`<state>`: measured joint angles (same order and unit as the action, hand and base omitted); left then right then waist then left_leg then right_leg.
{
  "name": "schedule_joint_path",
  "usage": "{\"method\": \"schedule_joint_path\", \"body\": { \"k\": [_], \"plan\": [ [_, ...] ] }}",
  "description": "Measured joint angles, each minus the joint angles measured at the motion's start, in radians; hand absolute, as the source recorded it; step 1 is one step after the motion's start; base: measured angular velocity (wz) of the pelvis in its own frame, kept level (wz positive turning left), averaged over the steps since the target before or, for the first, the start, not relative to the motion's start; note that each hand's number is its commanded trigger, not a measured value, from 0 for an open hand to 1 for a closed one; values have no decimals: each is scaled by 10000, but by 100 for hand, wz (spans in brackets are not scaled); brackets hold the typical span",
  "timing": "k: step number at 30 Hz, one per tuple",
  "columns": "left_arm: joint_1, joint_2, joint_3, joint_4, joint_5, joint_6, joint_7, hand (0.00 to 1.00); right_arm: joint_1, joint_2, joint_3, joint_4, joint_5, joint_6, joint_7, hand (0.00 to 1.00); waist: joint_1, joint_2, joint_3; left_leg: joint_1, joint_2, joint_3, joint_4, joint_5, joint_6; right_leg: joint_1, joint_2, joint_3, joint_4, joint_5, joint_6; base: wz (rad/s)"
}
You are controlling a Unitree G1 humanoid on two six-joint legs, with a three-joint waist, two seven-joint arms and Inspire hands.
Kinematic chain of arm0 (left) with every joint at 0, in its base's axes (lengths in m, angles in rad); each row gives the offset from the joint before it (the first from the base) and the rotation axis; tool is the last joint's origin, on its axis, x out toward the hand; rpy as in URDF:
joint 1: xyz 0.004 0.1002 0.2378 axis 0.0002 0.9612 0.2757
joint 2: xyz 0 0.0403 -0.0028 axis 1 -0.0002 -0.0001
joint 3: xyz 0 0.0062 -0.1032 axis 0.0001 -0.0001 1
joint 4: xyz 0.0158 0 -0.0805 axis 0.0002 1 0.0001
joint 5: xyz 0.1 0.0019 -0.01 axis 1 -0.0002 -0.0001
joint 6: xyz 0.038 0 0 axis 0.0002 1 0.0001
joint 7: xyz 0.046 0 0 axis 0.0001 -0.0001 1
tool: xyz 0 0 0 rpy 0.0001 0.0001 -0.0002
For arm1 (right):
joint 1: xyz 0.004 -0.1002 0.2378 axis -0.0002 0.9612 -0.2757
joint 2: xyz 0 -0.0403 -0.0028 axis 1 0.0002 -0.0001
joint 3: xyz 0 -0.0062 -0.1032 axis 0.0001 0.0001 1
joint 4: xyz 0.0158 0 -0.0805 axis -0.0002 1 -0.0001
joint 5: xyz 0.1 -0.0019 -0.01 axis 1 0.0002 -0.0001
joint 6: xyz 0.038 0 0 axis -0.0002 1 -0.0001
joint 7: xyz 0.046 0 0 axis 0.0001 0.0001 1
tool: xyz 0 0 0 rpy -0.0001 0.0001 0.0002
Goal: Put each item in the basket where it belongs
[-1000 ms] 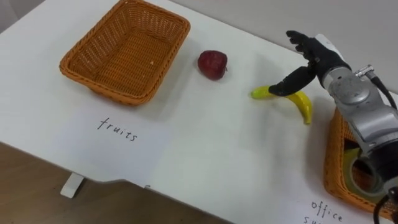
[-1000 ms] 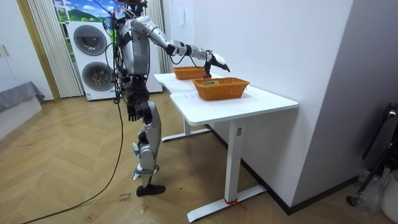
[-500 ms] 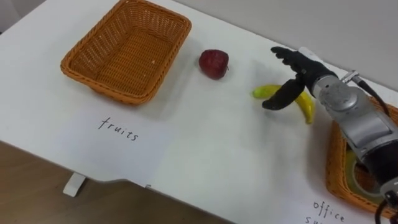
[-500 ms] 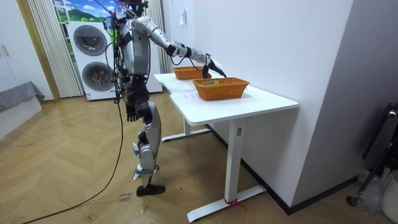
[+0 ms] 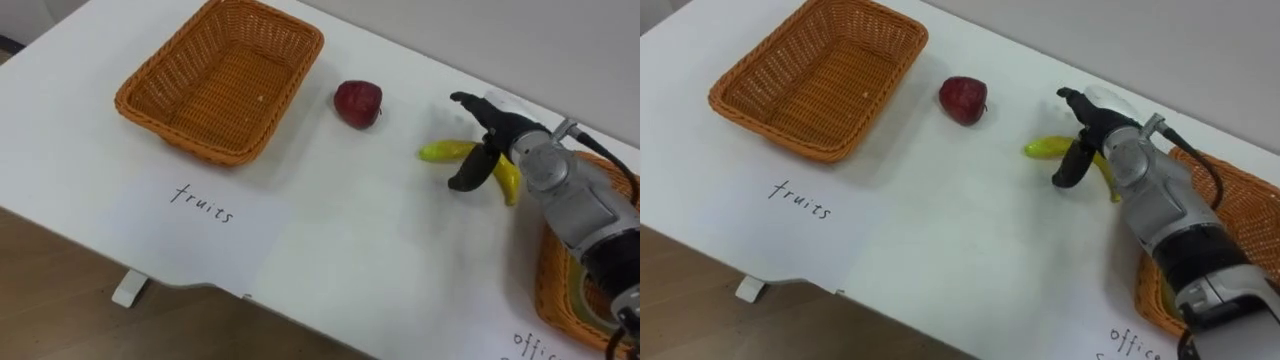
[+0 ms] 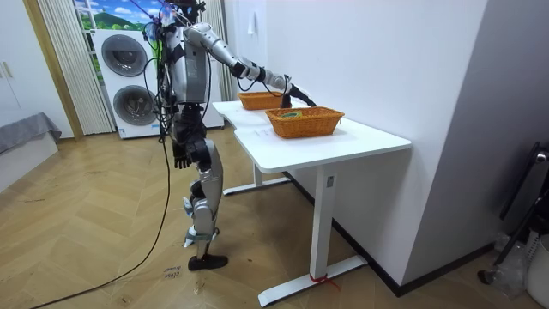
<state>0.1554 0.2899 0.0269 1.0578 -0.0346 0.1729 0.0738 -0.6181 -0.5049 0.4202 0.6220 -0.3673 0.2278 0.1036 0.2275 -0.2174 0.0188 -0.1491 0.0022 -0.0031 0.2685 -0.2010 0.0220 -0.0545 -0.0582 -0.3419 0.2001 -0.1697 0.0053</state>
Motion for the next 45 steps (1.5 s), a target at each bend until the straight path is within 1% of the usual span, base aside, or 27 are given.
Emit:
{"method": "schedule_joint_path", "body": {
  "k": [4,12,14,17,27,35,42,45],
  "plan": [
    [-129,0,5,5,3,-118,-2,0,0,1,0,123,-1,-96,-64,0,33,13,10,-53,-3,-40,50,0,0,0,-4,-78,1,1,-1,3],
    [-134,0,3,7,4,-116,-6,0,0,0,-31,379,-778,-88,-184,0,11,33,25,-157,-19,-95,49,0,-5,-4,-1,-137,1,5,-8,2],
    [-138,0,3,13,-5,-114,-10,0,0,0,-31,436,-899,-90,-189,0,10,33,24,-156,-71,-112,53,4,-9,-4,3,-133,1,6,-10,0],
    [-194,2,-6,16,-40,-112,-19,0,-2,0,-33,775,-1006,-115,-225,0,29,27,20,-154,-82,-156,59,6,-9,-5,-1,-143,0,6,-10,4],
    [-336,12,-20,35,-39,-121,-179,0,-21,-4,-79,1073,-1109,-170,-468,0,29,3,7,-164,-85,-162,57,6,-9,-4,-2,-153,2,7,-10,0],
    [-481,13,-18,32,-40,-123,-151,0,-41,-6,-72,1157,-1152,-177,-468,0,294,-40,6,-155,-80,-160,65,16,-22,-37,0,-154,-1,7,-11,0],
    [-523,17,-10,32,-29,-151,-122,0,-41,-6,-73,1172,-1163,-182,-469,0,288,-79,19,-167,-77,-158,60,15,-22,-48,2,-159,-6,8,-12,0],
    [-529,24,0,33,-32,-259,-127,0,-41,-7,-73,1170,-1169,-216,-469,0,289,-78,20,-171,-78,-157,62,15,-22,-54,2,-158,-6,8,-13,0]
  ]
}}
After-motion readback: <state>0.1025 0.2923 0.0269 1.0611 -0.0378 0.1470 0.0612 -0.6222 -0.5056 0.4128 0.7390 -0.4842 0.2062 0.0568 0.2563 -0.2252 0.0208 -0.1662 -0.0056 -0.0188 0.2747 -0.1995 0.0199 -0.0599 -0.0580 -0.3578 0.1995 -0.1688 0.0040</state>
